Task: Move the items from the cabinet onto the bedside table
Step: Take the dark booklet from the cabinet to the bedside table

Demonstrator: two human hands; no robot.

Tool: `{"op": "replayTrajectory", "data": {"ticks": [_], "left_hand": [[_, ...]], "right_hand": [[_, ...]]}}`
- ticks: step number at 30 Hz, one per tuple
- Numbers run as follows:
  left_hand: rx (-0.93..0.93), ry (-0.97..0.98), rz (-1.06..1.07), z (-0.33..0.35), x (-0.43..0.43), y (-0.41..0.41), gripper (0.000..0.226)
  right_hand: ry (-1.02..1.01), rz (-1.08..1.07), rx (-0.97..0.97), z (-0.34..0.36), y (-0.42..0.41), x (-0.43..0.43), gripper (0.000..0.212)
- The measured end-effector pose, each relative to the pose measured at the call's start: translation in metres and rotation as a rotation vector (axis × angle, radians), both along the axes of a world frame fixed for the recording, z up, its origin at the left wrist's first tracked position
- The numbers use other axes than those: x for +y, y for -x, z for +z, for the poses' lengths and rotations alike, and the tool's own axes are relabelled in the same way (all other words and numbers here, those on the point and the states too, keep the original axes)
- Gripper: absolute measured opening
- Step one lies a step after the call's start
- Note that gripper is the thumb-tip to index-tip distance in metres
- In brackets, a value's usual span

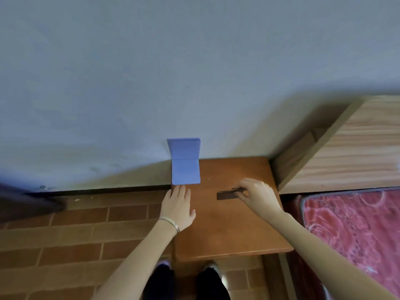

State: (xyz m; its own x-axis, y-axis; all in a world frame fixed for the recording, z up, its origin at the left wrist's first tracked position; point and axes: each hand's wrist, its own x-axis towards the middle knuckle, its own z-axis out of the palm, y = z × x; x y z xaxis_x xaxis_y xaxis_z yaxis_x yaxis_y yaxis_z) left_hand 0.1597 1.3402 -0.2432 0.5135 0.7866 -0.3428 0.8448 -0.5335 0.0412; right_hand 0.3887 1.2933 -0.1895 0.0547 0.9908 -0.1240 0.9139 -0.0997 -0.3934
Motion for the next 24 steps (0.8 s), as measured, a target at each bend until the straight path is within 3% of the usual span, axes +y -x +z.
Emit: {"op": "replayTrajectory", "data": {"ticks": [6, 12, 14, 19, 24], "left_hand": [[0.021, 0.054, -0.014, -0.092, 0.042, -0.022, 0.069], [-0.002, 0.082, -0.035, -0.156, 0.077, -0.026, 0.067], [-0.011, 0.092, -0.054, -0.167, 0.083, -0.025, 0.065], [-0.115, 0.104, -0.037, -0.173, 0.089, -0.022, 0.060], [-0.133, 0.113, -0.033, -0.172, 0.092, -0.021, 0.059]], "right_hand": [[-0.125, -0.031, 0.094, -0.089, -0.009, 0.065, 0.016], [-0.360, 0.010, 0.044, -0.164, -0.004, 0.100, 0.017], [-0.313, 0.014, 0.027, -0.194, -0.002, 0.096, 0.020], [0.080, 0.054, 0.081, -0.242, -0.001, 0.076, 0.026], [0.028, 0.070, 0.073, -0.238, 0.005, 0.092, 0.024]]}}
